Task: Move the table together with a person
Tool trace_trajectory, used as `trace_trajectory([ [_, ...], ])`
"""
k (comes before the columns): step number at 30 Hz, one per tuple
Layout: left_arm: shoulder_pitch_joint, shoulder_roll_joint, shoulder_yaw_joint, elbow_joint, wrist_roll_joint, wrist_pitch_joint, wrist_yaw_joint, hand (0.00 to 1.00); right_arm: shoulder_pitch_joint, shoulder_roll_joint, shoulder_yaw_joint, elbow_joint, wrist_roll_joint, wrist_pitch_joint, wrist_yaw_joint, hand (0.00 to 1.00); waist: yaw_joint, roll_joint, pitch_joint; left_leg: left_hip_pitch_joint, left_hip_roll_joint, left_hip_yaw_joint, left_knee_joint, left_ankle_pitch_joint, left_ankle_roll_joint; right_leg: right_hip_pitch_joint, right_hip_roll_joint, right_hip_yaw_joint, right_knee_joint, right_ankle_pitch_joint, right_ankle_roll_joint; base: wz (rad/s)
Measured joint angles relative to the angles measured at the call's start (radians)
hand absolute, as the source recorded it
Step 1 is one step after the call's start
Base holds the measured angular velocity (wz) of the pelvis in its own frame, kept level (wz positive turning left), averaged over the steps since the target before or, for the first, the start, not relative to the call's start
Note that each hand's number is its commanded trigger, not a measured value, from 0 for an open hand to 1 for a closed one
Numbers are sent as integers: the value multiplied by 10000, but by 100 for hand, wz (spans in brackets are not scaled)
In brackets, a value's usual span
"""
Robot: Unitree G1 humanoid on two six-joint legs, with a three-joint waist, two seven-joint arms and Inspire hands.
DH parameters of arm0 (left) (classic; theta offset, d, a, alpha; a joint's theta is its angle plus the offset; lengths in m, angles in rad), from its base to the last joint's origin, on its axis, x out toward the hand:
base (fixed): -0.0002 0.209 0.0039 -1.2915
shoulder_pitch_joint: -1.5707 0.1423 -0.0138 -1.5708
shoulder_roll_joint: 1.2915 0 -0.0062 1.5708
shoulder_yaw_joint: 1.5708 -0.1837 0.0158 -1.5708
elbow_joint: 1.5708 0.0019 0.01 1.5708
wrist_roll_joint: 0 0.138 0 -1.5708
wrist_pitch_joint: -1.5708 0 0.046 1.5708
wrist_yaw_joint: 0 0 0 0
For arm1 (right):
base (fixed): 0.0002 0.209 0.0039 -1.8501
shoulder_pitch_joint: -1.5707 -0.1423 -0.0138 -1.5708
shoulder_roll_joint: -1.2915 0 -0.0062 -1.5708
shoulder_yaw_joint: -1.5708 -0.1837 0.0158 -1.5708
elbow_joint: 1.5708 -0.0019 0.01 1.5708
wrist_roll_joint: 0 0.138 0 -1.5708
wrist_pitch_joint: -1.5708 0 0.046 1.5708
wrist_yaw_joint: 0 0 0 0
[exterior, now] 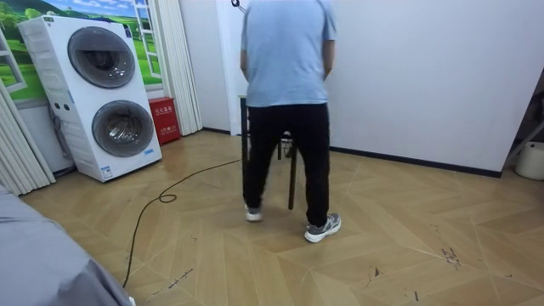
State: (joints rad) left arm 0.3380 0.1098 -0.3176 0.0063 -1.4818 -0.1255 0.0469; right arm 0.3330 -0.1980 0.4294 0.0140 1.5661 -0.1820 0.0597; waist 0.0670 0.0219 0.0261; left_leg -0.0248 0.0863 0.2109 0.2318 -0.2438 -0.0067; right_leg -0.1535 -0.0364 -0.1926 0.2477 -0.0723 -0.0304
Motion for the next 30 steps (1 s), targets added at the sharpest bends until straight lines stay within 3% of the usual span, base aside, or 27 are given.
trace_trajectory([
  [5,-1,2,13,-34,-86,8,-1,100,-41,0,-62,1,-48,66,114,100,43,118,3,-475,-49,-819,127,174,-50,64,-147,-770,16,-47,60,52],
  [7,-3,-34,-6,-35,-88,9,-13,100,-119,-45,-235,21,-90,274,138,100,-10,211,2,-598,-53,-1047,127,297,-85,158,-229,-1189,21,-87,105,58],
  [10,-11,-11,1,-35,-74,14,-19,100,-116,-46,-237,51,-48,307,137,100,-95,242,1,-630,-70,-803,60,465,-101,467,-385,-1733,8,-318,110,73],
  [14,10,1,2,-35,-72,36,-16,100,-108,-45,-225,51,-61,304,93,100,-70,241,1,-599,-144,-793,61,560,-60,815,-446,-1880,-107,-504,114,56],
  [20,116,1,-5,-35,-72,-4,-17,100,-111,21,-226,108,-240,323,74,100,233,230,5,-659,-351,-827,63,654,79,1148,-758,-2586,-70,-630,326,42],
  [22,127,-32,1,-36,-95,-56,-15,100,-157,42,-223,108,-321,320,37,100,494,203,17,-643,-461,-829,41,693,145,1183,-948,-2778,114,-715,465,28],
  [26,107,-48,24,-82,-95,-82,-7,100,-238,52,-232,84,-358,313,-11,100,710,98,26,-718,-678,-1061,66,736,223,1229,-1256,-2784,597,-907,768,50],
  [28,100,-49,-1,-82,-82,-78,-1,100,-204,102,-276,84,-398,314,-11,100,325,9,57,-767,-985,-1549,88,838,389,1558,-1362,-2190,650,-1100,983,114],
  [30,75,-43,-14,-82,-62,-71,0,100,-200,106,-310,85,-397,322,-11,100,161,-9,55,-866,-1222,-2152,187,869,438,1752,-1353,-1563,579,-1178,1035,103],
])
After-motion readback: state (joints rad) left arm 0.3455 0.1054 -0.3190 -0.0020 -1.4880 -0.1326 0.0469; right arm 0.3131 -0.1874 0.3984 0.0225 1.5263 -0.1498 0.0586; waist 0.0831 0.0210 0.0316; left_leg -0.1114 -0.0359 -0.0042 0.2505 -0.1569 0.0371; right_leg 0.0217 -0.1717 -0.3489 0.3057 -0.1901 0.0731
